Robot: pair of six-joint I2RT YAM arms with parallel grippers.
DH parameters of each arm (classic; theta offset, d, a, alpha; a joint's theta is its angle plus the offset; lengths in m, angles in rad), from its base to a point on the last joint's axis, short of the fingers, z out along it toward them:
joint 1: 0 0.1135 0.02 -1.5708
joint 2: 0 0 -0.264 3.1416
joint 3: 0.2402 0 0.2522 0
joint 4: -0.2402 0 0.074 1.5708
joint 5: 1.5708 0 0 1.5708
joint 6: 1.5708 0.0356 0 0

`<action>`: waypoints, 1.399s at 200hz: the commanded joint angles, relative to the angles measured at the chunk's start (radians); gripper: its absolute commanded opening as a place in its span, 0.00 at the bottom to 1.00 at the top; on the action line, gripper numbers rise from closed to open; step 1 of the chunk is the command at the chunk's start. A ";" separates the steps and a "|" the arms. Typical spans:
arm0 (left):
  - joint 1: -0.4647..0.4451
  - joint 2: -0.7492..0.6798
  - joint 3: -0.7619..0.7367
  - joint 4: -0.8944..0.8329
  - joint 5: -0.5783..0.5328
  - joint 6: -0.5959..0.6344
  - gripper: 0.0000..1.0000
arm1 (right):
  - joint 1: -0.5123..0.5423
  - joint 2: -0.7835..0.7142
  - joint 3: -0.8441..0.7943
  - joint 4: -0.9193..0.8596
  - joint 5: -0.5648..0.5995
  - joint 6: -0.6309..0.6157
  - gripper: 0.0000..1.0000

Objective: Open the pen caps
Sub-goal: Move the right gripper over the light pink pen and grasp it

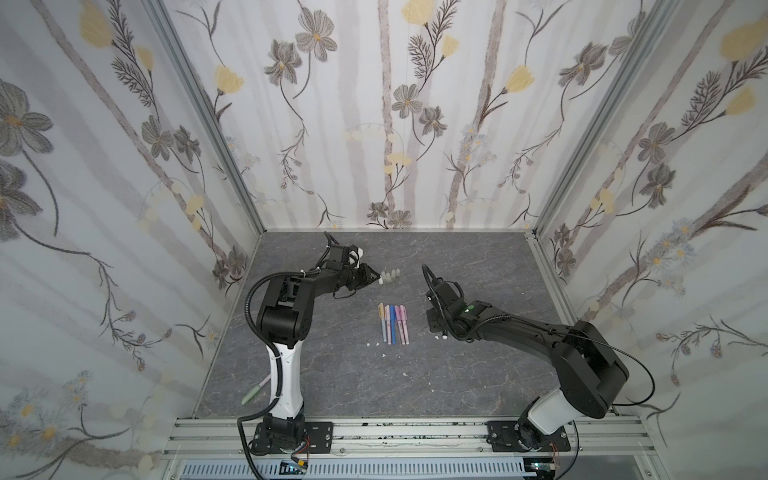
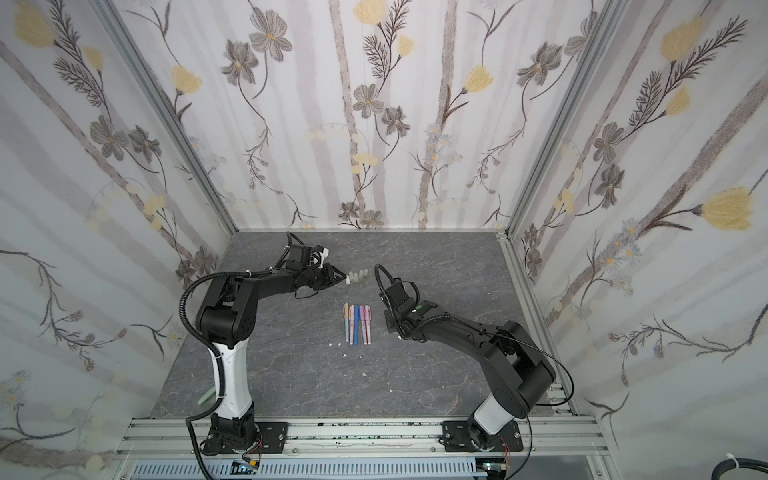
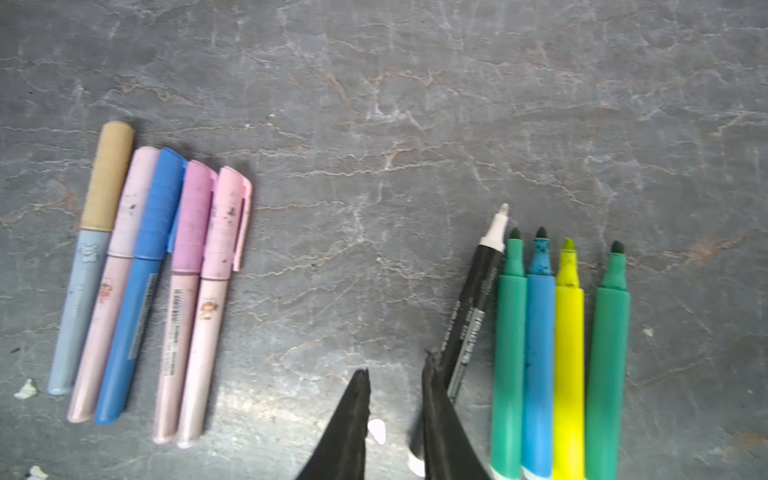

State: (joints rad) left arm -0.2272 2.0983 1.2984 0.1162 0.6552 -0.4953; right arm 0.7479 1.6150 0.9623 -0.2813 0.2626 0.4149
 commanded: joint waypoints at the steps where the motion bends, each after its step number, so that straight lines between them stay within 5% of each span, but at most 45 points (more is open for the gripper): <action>1: 0.008 -0.054 -0.045 0.029 -0.006 0.004 0.30 | 0.033 0.040 0.030 0.024 -0.033 0.033 0.25; 92: 0.047 -0.251 -0.228 0.098 -0.016 -0.024 0.34 | 0.123 0.167 0.131 0.032 -0.077 0.079 0.28; 280: 0.054 -0.270 -0.248 0.118 0.014 -0.029 0.38 | 0.134 0.287 0.166 -0.007 -0.058 0.091 0.28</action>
State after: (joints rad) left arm -0.1757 1.8359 1.0515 0.2127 0.6559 -0.5270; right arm 0.8814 1.8946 1.1332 -0.2691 0.1905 0.4965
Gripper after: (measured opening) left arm 0.375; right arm 0.283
